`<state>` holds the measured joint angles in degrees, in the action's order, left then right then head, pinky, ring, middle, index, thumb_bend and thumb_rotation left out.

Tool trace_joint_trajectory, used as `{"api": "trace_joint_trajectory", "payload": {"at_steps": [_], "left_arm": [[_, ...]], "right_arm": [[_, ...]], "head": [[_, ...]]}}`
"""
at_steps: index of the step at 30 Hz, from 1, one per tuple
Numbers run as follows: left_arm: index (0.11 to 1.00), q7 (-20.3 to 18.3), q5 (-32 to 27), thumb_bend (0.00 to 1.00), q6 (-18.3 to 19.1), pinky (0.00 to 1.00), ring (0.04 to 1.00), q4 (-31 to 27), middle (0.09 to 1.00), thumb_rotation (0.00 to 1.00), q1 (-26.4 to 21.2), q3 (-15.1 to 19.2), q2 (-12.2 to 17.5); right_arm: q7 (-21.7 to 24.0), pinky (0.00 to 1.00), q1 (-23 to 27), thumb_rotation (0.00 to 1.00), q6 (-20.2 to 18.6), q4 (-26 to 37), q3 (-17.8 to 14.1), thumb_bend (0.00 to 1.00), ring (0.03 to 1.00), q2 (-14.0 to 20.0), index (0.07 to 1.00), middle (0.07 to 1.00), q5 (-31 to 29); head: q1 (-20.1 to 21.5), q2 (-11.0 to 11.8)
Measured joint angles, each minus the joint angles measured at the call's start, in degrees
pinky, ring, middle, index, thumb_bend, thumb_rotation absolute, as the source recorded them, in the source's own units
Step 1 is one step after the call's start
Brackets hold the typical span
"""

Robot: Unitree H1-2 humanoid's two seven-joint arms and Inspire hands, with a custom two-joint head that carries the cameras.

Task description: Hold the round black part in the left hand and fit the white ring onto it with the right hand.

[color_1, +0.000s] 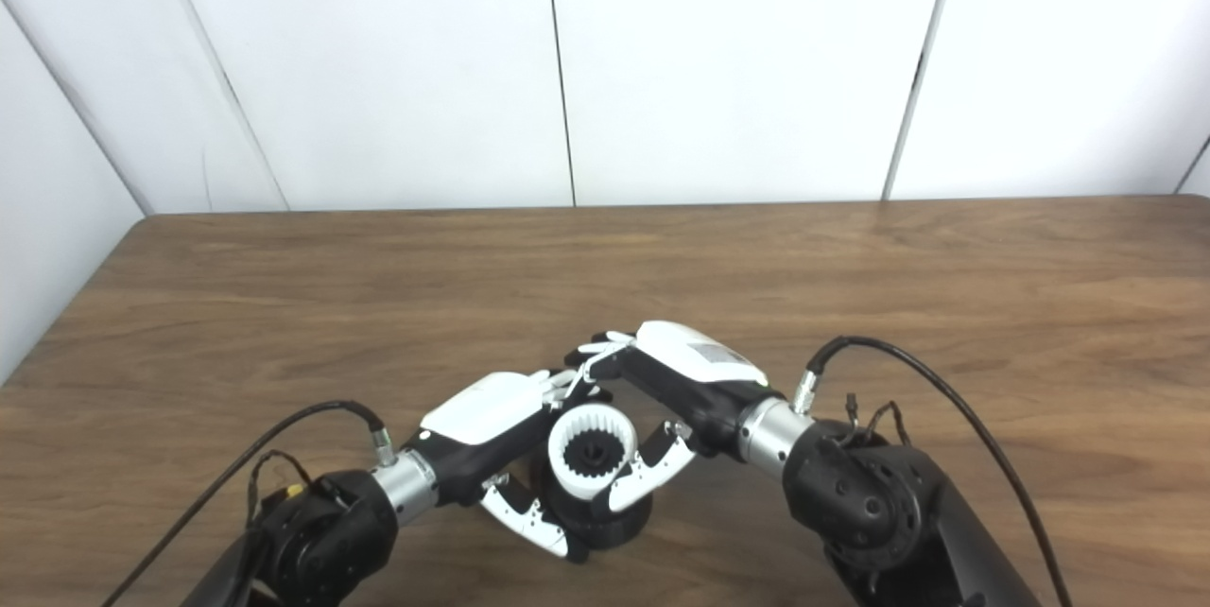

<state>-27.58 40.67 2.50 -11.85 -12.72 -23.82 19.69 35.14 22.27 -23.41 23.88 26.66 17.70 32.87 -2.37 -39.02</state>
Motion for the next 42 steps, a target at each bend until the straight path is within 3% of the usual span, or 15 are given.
{"api": "trace_joint_trajectory", "payload": {"at_steps": [40,41,42], "left_arm": [[0.682,-0.6,-0.2,0.79,0.6,1.0,1.0,-0.4,0.939,0.38,0.2,0.1,-0.3],[0.688,-0.6,-0.2,0.79,0.6,1.0,1.0,-0.4,0.939,0.39,0.2,0.1,-0.3],[0.692,-0.6,-0.2,0.79,0.7,1.0,1.0,-0.4,0.939,0.39,0.2,0.1,-0.3]], "right_arm": [[-0.6,1.0,-1.1,0.16,1.8,-2.3,0.4,0.52,0.978,0.2,0.496,0.89,0.9],[-0.6,1.0,-1.1,0.27,1.8,-2.3,0.4,0.71,0.979,0.2,0.602,0.891,0.9],[-0.6,1.0,-1.1,0.31,1.8,-2.3,0.5,0.77,0.98,0.2,0.642,0.892,1.1]], "head": [[-0.3,-0.5],[-0.3,-0.5],[-0.3,-0.5]]}}
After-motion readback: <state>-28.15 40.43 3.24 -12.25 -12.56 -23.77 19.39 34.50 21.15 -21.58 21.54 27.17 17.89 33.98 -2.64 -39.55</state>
